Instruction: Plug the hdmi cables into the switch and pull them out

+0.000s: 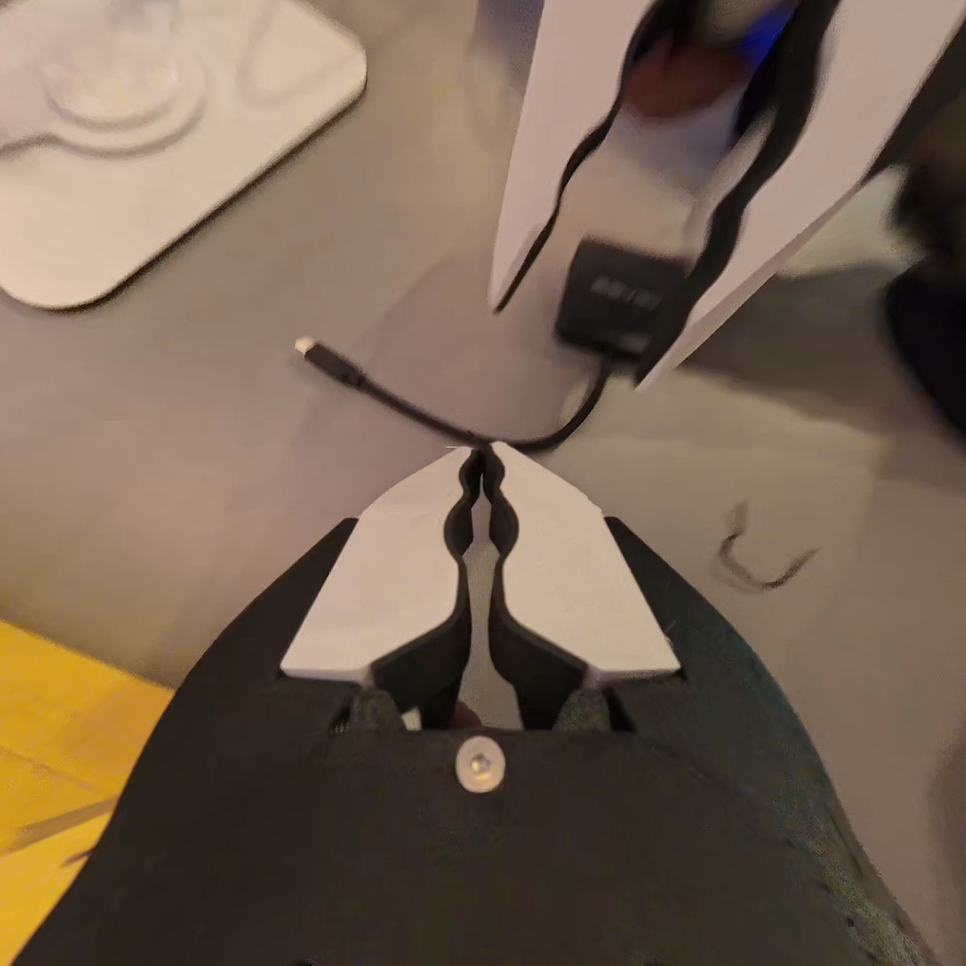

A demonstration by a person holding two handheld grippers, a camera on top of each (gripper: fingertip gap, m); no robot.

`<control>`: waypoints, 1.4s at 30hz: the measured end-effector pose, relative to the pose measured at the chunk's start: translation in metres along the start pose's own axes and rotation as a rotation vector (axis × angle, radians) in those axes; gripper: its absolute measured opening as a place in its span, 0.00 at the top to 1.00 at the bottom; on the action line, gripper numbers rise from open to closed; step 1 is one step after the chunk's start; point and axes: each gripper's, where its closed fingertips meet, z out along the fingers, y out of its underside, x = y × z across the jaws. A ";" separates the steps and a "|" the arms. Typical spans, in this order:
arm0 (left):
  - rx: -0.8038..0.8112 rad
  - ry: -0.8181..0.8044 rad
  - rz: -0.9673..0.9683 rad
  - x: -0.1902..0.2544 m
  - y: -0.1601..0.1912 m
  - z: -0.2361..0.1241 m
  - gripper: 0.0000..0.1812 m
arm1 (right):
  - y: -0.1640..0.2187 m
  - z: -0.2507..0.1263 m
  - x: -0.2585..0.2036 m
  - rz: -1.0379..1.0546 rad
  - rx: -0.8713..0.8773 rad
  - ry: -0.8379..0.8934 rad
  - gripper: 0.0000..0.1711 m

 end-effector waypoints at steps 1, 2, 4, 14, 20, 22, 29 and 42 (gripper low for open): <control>0.080 0.057 -0.058 0.004 -0.014 -0.009 1.00 | -0.005 0.000 0.004 -0.026 0.015 0.033 0.70; 0.157 0.099 -0.127 0.005 -0.028 -0.020 1.00 | -0.011 0.000 0.008 -0.051 0.030 0.067 0.65; 0.339 0.213 -0.250 0.007 -0.058 -0.045 1.00 | -0.026 0.000 0.019 -0.112 0.056 0.162 0.57; 0.876 0.440 -0.457 0.010 -0.117 -0.122 1.00 | -0.103 0.004 0.039 0.053 0.462 0.310 0.76; 0.900 0.439 -0.461 0.017 -0.121 -0.119 1.00 | -0.124 -0.010 0.040 0.161 0.662 0.287 0.84; 0.898 0.421 -0.460 0.018 -0.121 -0.115 1.00 | -0.128 -0.013 0.040 0.171 0.679 0.283 0.88; 0.945 0.410 -0.480 0.013 -0.124 -0.121 1.00 | -0.124 -0.011 0.039 0.144 0.644 0.302 1.00; 0.910 0.213 -0.476 -0.005 -0.108 -0.112 1.00 | -0.118 -0.037 0.030 0.183 0.674 0.125 1.00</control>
